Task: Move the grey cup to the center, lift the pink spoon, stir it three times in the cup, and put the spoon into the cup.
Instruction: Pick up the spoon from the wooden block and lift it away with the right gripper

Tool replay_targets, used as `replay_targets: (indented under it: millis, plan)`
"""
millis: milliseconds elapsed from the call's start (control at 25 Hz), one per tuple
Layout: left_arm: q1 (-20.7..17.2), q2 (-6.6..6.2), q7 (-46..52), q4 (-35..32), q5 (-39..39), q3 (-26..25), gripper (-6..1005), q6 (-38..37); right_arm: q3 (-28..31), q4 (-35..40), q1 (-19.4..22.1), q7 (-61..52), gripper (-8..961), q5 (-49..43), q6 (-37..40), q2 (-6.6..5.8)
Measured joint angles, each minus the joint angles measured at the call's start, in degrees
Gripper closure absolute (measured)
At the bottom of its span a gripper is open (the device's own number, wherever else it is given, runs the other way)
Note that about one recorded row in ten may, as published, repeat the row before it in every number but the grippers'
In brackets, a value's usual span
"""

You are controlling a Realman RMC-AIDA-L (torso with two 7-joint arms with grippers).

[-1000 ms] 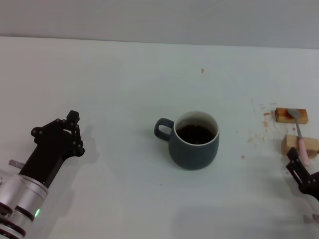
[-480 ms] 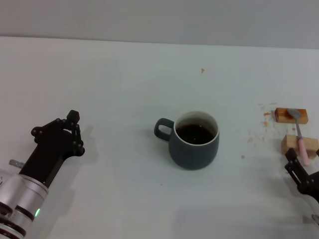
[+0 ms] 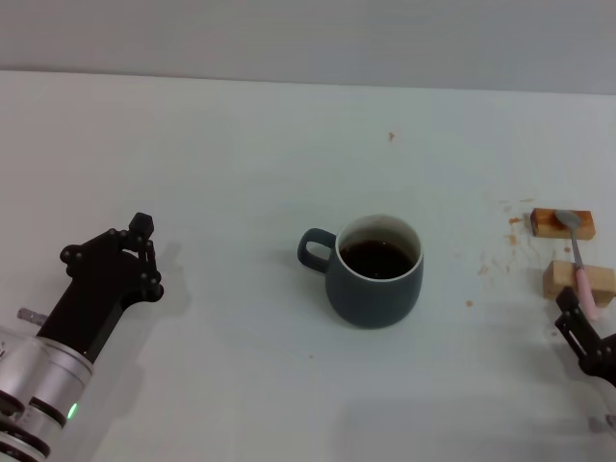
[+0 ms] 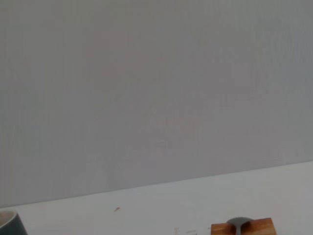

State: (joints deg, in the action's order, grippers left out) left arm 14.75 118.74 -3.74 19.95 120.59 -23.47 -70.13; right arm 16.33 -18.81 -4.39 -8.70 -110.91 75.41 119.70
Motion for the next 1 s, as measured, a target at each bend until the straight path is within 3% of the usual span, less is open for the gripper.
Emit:
replay_targets:
  millis: [1000]
  plan:
    - [-0.07, 0.0, 0.02, 0.0, 0.0, 0.0, 1001, -0.1, 0.19, -0.31, -0.55, -0.01, 201, 0.88, -2.26, 0.0]
